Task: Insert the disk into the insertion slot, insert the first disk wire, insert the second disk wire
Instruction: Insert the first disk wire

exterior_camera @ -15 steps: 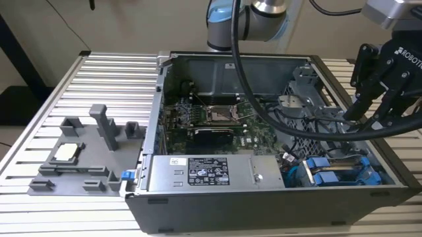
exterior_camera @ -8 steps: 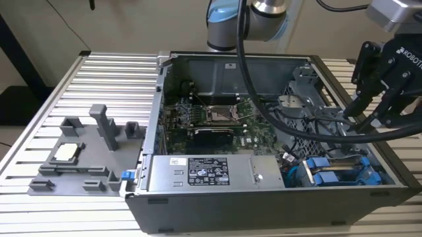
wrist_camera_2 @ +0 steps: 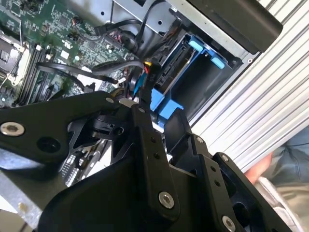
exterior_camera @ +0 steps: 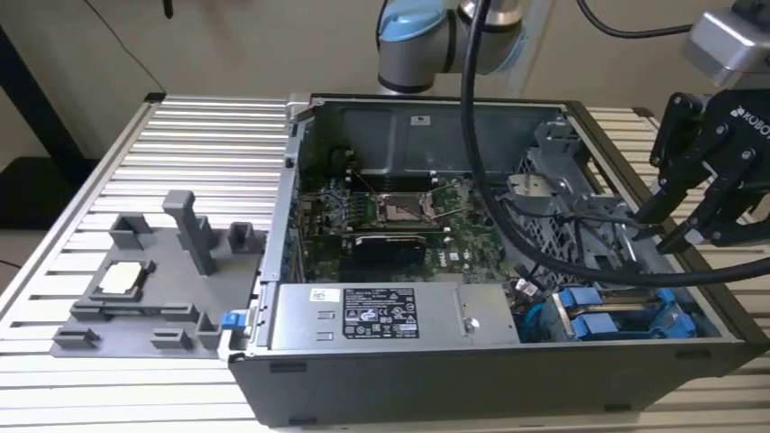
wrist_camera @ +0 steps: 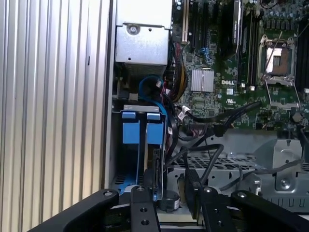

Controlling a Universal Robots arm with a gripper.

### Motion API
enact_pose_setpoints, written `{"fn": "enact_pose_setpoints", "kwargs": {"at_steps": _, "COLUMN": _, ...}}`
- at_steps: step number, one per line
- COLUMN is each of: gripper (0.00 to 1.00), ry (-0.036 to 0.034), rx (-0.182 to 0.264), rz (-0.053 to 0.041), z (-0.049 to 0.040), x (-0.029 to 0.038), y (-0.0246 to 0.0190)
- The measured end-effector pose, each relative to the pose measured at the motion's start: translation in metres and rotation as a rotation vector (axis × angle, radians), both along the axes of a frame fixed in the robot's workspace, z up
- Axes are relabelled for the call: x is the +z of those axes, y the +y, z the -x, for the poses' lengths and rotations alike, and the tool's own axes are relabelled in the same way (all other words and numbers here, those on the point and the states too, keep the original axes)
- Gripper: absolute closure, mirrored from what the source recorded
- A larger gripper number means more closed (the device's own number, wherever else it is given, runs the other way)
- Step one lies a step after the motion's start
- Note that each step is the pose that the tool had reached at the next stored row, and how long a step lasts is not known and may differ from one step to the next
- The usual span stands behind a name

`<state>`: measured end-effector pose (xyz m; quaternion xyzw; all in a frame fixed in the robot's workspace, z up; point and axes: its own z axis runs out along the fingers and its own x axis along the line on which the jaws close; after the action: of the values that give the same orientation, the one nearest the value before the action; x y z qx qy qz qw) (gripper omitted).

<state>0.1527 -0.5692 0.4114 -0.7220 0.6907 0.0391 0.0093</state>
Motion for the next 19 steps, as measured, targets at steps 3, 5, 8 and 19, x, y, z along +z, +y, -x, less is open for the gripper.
{"fn": "enact_pose_setpoints", "kwargs": {"at_steps": 3, "gripper": 0.60, "ry": 0.0000, "rx": 0.004, "rz": -0.0023, "z": -0.0034, "x": -0.0039, "y": 0.0000}}
{"fn": "enact_pose_setpoints", "kwargs": {"at_steps": 5, "gripper": 0.60, "ry": 0.0000, "rx": 0.007, "rz": -0.0057, "z": -0.0047, "x": -0.0059, "y": 0.0000}}
{"fn": "enact_pose_setpoints", "kwargs": {"at_steps": 8, "gripper": 0.60, "ry": -0.0007, "rx": 0.013, "rz": -0.0113, "z": -0.0052, "x": -0.0088, "y": 0.0005}}
{"fn": "enact_pose_setpoints", "kwargs": {"at_steps": 19, "gripper": 0.60, "ry": -0.0029, "rx": 0.028, "rz": -0.0572, "z": -0.0075, "x": -0.0137, "y": 0.0028}}
